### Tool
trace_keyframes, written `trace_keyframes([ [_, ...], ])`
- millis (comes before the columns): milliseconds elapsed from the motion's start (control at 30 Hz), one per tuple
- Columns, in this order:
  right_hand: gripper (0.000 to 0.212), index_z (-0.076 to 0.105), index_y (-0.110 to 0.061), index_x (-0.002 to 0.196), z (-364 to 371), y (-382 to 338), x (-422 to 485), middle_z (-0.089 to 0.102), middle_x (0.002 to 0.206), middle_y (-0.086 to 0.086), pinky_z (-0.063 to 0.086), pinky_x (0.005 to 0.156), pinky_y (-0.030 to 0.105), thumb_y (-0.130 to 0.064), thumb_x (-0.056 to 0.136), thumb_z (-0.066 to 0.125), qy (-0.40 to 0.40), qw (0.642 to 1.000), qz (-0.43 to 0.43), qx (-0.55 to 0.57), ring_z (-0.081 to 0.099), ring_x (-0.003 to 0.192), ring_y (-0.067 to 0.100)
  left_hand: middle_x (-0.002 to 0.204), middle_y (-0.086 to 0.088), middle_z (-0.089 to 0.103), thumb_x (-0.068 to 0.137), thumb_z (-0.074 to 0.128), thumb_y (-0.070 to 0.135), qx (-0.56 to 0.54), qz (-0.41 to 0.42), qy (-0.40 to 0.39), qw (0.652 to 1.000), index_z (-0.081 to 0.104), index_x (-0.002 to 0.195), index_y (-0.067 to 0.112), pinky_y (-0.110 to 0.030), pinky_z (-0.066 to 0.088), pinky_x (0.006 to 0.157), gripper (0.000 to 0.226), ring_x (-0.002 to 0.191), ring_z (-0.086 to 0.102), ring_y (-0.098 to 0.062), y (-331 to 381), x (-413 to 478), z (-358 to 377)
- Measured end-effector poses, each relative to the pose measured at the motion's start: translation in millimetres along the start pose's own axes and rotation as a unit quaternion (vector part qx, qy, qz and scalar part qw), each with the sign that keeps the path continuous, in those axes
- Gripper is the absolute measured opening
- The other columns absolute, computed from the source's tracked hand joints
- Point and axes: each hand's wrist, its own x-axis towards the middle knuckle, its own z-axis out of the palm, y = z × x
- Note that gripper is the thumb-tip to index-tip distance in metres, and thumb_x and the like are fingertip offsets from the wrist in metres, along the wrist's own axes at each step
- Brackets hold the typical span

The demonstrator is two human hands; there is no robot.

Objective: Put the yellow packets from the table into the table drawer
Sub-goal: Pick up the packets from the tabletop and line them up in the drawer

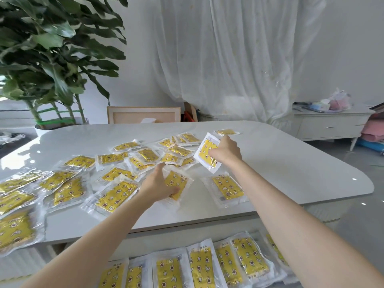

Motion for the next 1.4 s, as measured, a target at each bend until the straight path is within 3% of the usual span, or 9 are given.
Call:
trace_keyframes([
  [167, 0.016, 0.041, -0.014, 0.072, -15.3, 6.1, -32.2, 0.05, 0.075, 0.0, 0.037, 0.065, 0.025, -0.013, 0.077, 0.057, -0.017, 0.999, 0.017, -0.045, 0.054, 0.08, 0.026, 0.152, -0.008, 0.03, 0.082, 0.073, 0.021, -0.088, -0.022, 0.017, 0.996, 0.018, 0.15, 0.019, -0.031, 0.039, 0.093, 0.088, 0.136, 0.035, -0.026, 0.8, -21.6, -11.8],
  [333, 0.01, 0.053, -0.013, 0.081, -19.9, 29.3, -56.2, 0.059, 0.092, 0.004, 0.043, 0.072, 0.026, -0.021, 0.079, 0.06, -0.035, 0.996, 0.053, -0.065, 0.059, 0.09, 0.027, 0.15, -0.005, 0.035, 0.082, 0.073, 0.026, -0.107, -0.014, 0.035, 0.993, 0.028, 0.148, 0.012, -0.028, 0.036, 0.097, 0.082, 0.134, 0.037, -0.024, 5.2, -52.2, -29.1],
  [467, 0.038, 0.054, -0.013, 0.117, -11.9, 52.5, -64.1, 0.055, 0.124, 0.009, 0.043, 0.085, 0.03, -0.032, 0.084, 0.057, -0.057, 0.992, 0.083, -0.08, 0.05, 0.12, 0.031, 0.095, -0.001, 0.057, 0.081, 0.073, 0.023, -0.128, 0.002, 0.033, 0.991, 0.056, 0.11, 0.011, -0.021, 0.039, 0.063, 0.036, 0.088, 0.054, -0.019, 6.3, -74.3, -39.9],
  [600, 0.042, 0.059, -0.008, 0.107, -6.4, 62.3, -60.5, 0.063, 0.113, 0.009, 0.057, 0.082, 0.039, -0.026, 0.07, 0.066, -0.108, 0.989, 0.097, 0.007, 0.063, 0.103, 0.031, 0.072, 0.004, 0.048, 0.081, 0.073, 0.021, -0.143, 0.006, 0.033, 0.989, 0.051, 0.083, 0.017, -0.021, 0.033, 0.053, 0.023, 0.066, 0.048, -0.014, -2.4, -90.9, -45.2],
  [833, 0.04, 0.059, -0.001, 0.115, -13.2, 53.9, -85.6, 0.065, 0.116, 0.013, 0.053, 0.068, 0.03, -0.018, 0.082, 0.073, -0.162, 0.981, 0.088, 0.063, 0.064, 0.102, 0.027, 0.1, -0.006, 0.069, 0.079, 0.076, 0.025, -0.182, -0.043, 0.011, 0.982, 0.061, 0.107, 0.014, -0.042, 0.055, 0.087, 0.034, 0.093, 0.067, -0.026, -23.6, -110.2, -49.0],
  [933, 0.032, 0.057, -0.001, 0.117, -19.0, 41.9, -105.5, 0.065, 0.112, 0.01, 0.051, 0.067, 0.028, -0.014, 0.089, 0.067, -0.21, 0.973, 0.043, 0.085, 0.063, 0.091, 0.023, 0.103, -0.006, 0.069, 0.079, 0.075, 0.028, -0.201, -0.062, -0.005, 0.978, 0.061, 0.112, 0.012, -0.041, 0.057, 0.084, 0.04, 0.092, 0.068, -0.024, -34.2, -117.2, -48.4],
  [1067, 0.03, 0.053, -0.003, 0.118, -28.6, 27.9, -141.0, 0.065, 0.118, 0.015, 0.052, 0.094, 0.043, -0.017, 0.093, 0.062, -0.337, 0.937, -0.003, 0.094, 0.065, 0.108, 0.029, 0.085, 0.0, 0.065, 0.085, 0.068, 0.031, -0.135, -0.078, -0.049, 0.987, 0.061, 0.105, 0.012, -0.025, 0.048, 0.058, 0.028, 0.071, 0.062, -0.016, -51.0, -135.6, -54.1],
  [1167, 0.018, 0.054, -0.009, 0.107, -27.3, 26.8, -165.4, 0.067, 0.11, 0.01, 0.052, 0.093, 0.04, -0.019, 0.094, 0.061, -0.428, 0.902, -0.029, 0.037, 0.067, 0.099, 0.024, 0.108, -0.011, 0.069, 0.09, 0.062, 0.027, -0.121, -0.098, -0.129, 0.979, 0.061, 0.113, 0.007, -0.039, 0.055, 0.089, 0.031, 0.098, 0.067, -0.029, -66.2, -148.2, -60.3],
  [1400, 0.014, 0.048, -0.014, 0.102, 24.9, 37.9, -204.9, 0.06, 0.098, 0.004, 0.045, 0.069, 0.026, -0.024, 0.095, 0.055, -0.429, 0.893, -0.07, -0.116, 0.058, 0.086, 0.019, 0.118, -0.014, 0.065, 0.093, 0.055, 0.018, -0.021, -0.214, -0.168, 0.962, 0.052, 0.117, 0.006, -0.044, 0.052, 0.094, 0.027, 0.107, 0.065, -0.029, -110.3, -152.2, -39.8],
])
